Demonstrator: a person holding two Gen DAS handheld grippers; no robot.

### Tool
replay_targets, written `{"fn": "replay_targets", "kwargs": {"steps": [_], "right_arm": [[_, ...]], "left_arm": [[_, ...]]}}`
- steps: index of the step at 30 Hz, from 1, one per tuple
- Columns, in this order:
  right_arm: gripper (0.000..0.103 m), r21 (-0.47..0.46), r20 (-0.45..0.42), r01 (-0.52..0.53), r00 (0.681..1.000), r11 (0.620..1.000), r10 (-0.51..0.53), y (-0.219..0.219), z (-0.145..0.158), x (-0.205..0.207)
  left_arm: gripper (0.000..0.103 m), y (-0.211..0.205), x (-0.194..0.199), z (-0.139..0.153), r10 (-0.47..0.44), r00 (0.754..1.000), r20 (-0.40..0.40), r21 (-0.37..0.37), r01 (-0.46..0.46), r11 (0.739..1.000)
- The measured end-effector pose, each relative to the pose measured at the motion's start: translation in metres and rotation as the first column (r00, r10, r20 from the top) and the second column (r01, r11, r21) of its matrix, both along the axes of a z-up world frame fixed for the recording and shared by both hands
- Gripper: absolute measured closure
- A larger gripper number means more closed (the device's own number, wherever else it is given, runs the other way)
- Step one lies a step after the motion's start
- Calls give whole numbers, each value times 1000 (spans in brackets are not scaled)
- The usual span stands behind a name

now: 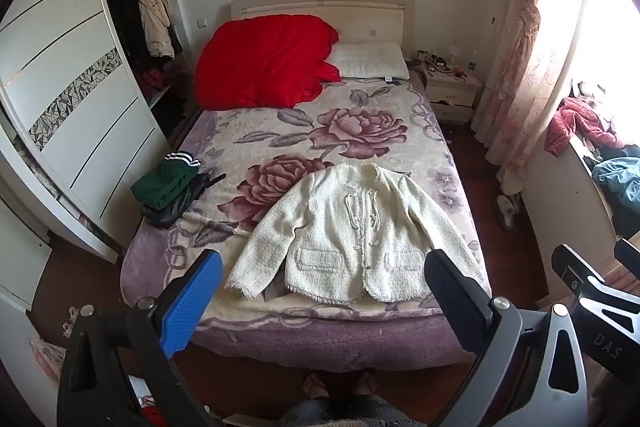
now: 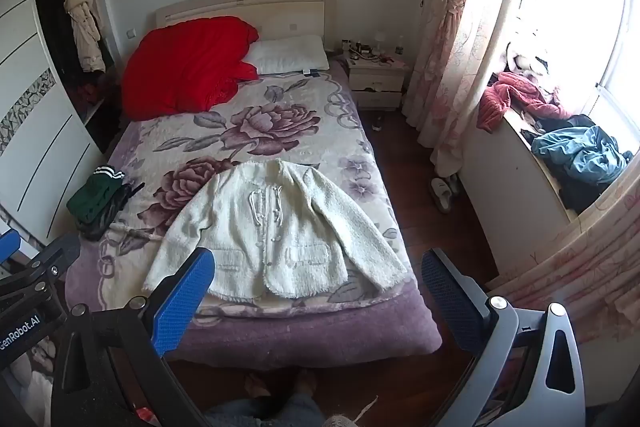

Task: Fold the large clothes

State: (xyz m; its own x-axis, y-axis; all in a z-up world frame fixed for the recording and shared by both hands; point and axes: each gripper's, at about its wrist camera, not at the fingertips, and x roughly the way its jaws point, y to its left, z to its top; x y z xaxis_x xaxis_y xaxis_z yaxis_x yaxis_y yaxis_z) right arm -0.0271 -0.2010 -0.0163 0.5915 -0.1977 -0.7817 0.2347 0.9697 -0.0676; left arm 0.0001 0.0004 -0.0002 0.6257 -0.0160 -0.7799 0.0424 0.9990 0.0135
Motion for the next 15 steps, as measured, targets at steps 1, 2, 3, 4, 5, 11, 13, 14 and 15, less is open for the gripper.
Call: {"fn": "replay_targets", "kwargs": {"steps": [1,2,3,4,5,11,13,14,15], "right_arm": [[0,0,1,1,1000,1000,-1,0,0,0],[0,-3,0,1,1000,1000,-1,0,0,0],[0,-2,0,1,1000,1000,-1,0,0,0],[0,-3,0,1,1000,1000,-1,0,1,0],[0,-3,0,1,1000,1000,-1,-1,1,0],[0,-7,2,-1,1000,1000,1,2,1,0],[0,-7,1,-3,1000,1000,3,3,1,0],[0,-8,0,-4,1000,1000,4,3,1,0],[0,-7,3,0,1000,1000,0,4,1,-1]], "left_arm": [[0,0,0,0,-2,1000,-1,-1,2,1000],[0,0,0,0,-3,1000,-1,1,3,1000],[0,1,0,0,-5,1000,-2,2,5,1000],[0,0,0,0,0,1000,5,6,0,1000],[0,0,0,0,-1,1000,4,5,1,1000],[0,0,2,7,1,1000,4,10,-1,1000],[0,1,4,9,3,1000,4,6,-3,1000],[0,-1,4,8,3,1000,6,10,-4,1000],[0,-5,2,8,3,1000,8,11,-3,1000]]}}
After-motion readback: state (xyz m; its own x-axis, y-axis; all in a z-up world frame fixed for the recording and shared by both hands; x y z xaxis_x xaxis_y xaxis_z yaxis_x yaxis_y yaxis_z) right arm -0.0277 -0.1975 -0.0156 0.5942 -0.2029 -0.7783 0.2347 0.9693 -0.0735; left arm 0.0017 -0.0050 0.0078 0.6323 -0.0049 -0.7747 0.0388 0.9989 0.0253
